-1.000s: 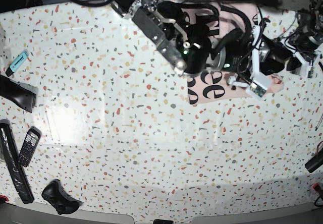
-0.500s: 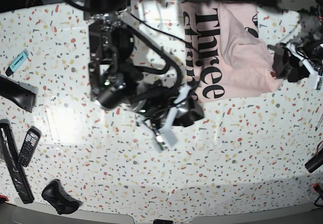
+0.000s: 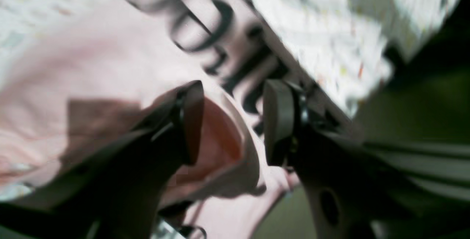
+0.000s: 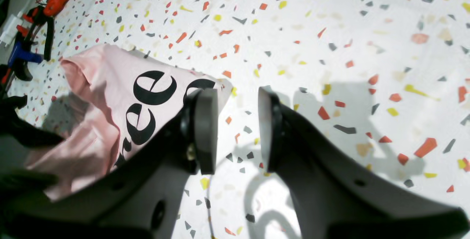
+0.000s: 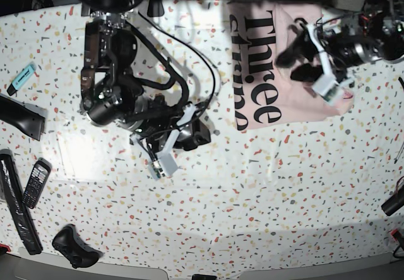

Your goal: Fold the T-shirt properly

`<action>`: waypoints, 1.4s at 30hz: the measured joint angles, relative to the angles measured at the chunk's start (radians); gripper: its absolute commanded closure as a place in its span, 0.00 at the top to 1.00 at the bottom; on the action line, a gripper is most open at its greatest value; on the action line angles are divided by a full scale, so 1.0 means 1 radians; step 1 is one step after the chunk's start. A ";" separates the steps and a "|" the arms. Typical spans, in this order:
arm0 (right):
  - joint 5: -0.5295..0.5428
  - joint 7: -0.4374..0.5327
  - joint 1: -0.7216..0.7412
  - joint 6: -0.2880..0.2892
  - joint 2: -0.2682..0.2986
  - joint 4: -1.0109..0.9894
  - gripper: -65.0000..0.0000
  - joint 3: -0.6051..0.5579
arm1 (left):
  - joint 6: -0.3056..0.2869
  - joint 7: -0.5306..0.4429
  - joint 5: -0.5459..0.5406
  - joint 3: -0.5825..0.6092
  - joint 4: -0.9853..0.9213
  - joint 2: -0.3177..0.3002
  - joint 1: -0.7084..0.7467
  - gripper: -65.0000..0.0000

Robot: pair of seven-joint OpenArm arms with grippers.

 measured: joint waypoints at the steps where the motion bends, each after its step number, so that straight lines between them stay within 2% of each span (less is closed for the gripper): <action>1: 0.000 0.000 -0.001 0.000 0.000 0.000 0.28 0.000 | 0.017 0.001 0.037 0.018 0.000 0.000 0.000 0.39; 6: 0.001 -0.006 -0.001 0.000 0.000 0.000 0.28 0.000 | 0.059 -0.011 0.140 0.050 0.000 0.000 -0.004 0.38; 8: 0.000 -0.007 -0.002 0.000 0.000 0.000 0.28 0.000 | 0.059 -0.011 0.144 0.050 0.000 0.000 -0.006 0.24; 10: 0.001 -0.007 -0.001 0.000 0.000 0.000 0.28 0.000 | 0.028 0.019 0.103 0.050 0.000 0.000 -0.006 0.02; 11: 0.000 -0.007 -0.001 0.000 0.000 0.000 0.28 0.000 | 0.002 0.050 0.076 0.050 0.000 0.000 -0.006 0.00; 13: 0.000 -0.007 -0.001 0.000 0.000 0.000 0.28 0.000 | -0.047 0.126 0.016 0.050 0.000 0.000 -0.006 0.00; 16: 0.001 -0.007 -0.001 0.000 0.000 0.000 0.28 0.000 | -0.047 0.209 -0.006 0.050 0.000 -0.018 -0.005 0.00; 19: 0.000 -0.007 -0.001 0.000 0.006 0.000 0.28 0.000 | -0.047 0.212 -0.006 0.029 0.000 -0.069 0.023 0.00; 22: 0.000 -0.007 -0.001 0.000 0.006 0.000 0.28 0.000 | -0.047 0.160 -0.006 -0.027 0.000 -0.122 0.069 0.00; 26: 0.000 -0.007 -0.001 0.000 0.006 0.000 0.28 0.000 | -0.039 0.113 -0.007 -0.133 0.000 -0.172 0.125 0.23; 28: 0.000 -0.007 -0.001 0.000 0.006 0.000 0.28 0.000 | -0.014 0.118 -0.002 -0.185 0.000 -0.190 0.146 0.30; 31: 0.001 -0.007 -0.001 0.000 0.005 0.000 0.28 0.000 | 0.040 0.118 0.101 -0.253 0.000 -0.197 0.164 0.31; 35: 0.000 -0.007 -0.001 0.000 0.006 0.000 0.28 0.000 | 0.058 0.119 0.229 -0.311 0.000 -0.197 0.177 0.31; 42: 0.011 -0.007 -0.001 0.000 0.006 0.000 0.28 -0.006 | 0.059 0.104 0.270 -0.322 0.000 -0.197 0.177 0.31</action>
